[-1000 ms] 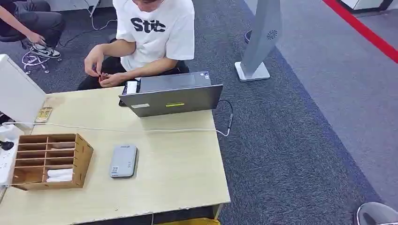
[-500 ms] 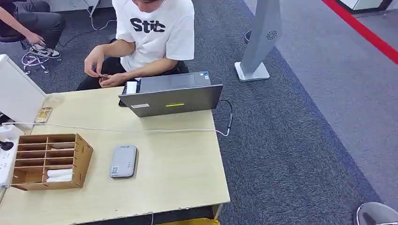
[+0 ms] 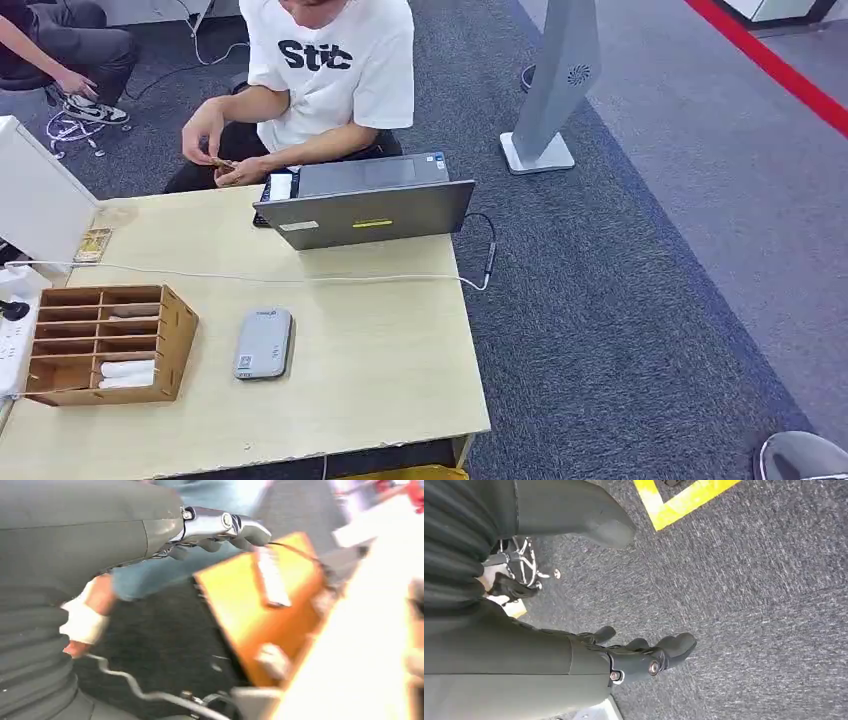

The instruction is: Pass the card to the sensor for recognition and then transmit it.

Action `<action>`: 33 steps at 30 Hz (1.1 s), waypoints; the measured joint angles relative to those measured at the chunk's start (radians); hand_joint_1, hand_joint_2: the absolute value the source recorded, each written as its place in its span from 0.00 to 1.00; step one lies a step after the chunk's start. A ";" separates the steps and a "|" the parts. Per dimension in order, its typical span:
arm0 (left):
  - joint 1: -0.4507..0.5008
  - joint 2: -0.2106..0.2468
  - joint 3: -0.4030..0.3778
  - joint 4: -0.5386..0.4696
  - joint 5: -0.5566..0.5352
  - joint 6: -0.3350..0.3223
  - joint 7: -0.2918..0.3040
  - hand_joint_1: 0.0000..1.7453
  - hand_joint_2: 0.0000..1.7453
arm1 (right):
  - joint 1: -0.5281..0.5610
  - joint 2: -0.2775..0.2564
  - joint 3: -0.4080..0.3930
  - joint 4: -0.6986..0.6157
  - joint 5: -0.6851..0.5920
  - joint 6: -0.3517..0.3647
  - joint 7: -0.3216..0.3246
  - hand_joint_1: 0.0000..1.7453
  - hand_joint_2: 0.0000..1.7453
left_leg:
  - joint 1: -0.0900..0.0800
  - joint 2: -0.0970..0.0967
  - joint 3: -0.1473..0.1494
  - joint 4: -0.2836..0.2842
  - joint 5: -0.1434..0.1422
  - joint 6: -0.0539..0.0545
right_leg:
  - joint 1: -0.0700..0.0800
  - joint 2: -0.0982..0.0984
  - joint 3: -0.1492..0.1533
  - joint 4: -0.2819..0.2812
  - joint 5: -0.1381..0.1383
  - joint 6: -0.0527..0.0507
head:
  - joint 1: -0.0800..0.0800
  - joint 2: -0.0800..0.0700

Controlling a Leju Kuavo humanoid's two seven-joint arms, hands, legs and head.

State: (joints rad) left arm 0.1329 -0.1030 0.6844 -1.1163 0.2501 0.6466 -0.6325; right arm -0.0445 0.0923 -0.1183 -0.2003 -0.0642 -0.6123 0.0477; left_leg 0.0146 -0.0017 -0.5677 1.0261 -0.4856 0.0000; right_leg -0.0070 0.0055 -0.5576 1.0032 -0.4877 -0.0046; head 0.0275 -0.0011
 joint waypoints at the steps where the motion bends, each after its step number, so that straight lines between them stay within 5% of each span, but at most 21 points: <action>1: 0.002 -0.004 -0.006 -0.033 -0.019 0.000 -0.001 0.00 1.00 | 0.000 0.000 0.000 0.000 0.001 0.000 0.000 0.00 1.00 | 0.000 0.000 0.000 0.000 0.000 0.000 | 0.000 0.000 0.000 0.000 0.000 0.000 | 0.000 0.000; 10: 0.027 -0.026 -0.089 -0.335 -0.180 0.008 -0.018 0.00 1.00 | -0.001 0.006 0.000 0.002 0.022 0.003 0.013 0.00 1.00 | 0.000 0.000 0.000 0.000 0.000 0.000 | 0.000 0.000 0.000 0.000 0.001 0.000 | -0.001 0.000; 16: 0.009 0.002 -0.148 -0.471 -0.312 -0.005 0.008 0.00 1.00 | -0.002 0.009 0.000 0.003 0.042 0.018 0.025 0.00 1.00 | 0.000 0.000 0.000 0.000 0.001 0.000 | 0.000 0.000 0.000 0.000 0.001 0.000 | -0.001 0.000; 33: -0.335 0.097 -0.293 -0.370 -0.739 -0.067 0.229 0.00 1.00 | -0.007 0.013 0.001 0.004 0.105 0.053 0.066 0.00 1.00 | 0.000 0.001 0.000 0.001 0.004 0.000 | 0.000 0.001 -0.001 0.000 0.005 -0.001 | -0.001 0.000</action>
State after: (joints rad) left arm -0.2022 -0.0057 0.3910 -1.4862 -0.4892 0.5795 -0.4032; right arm -0.0517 0.1049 -0.1175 -0.1965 0.0405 -0.5592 0.1133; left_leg 0.0148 -0.0012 -0.5676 1.0267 -0.4816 0.0000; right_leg -0.0070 0.0064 -0.5585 1.0032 -0.4831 -0.0056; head 0.0267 -0.0011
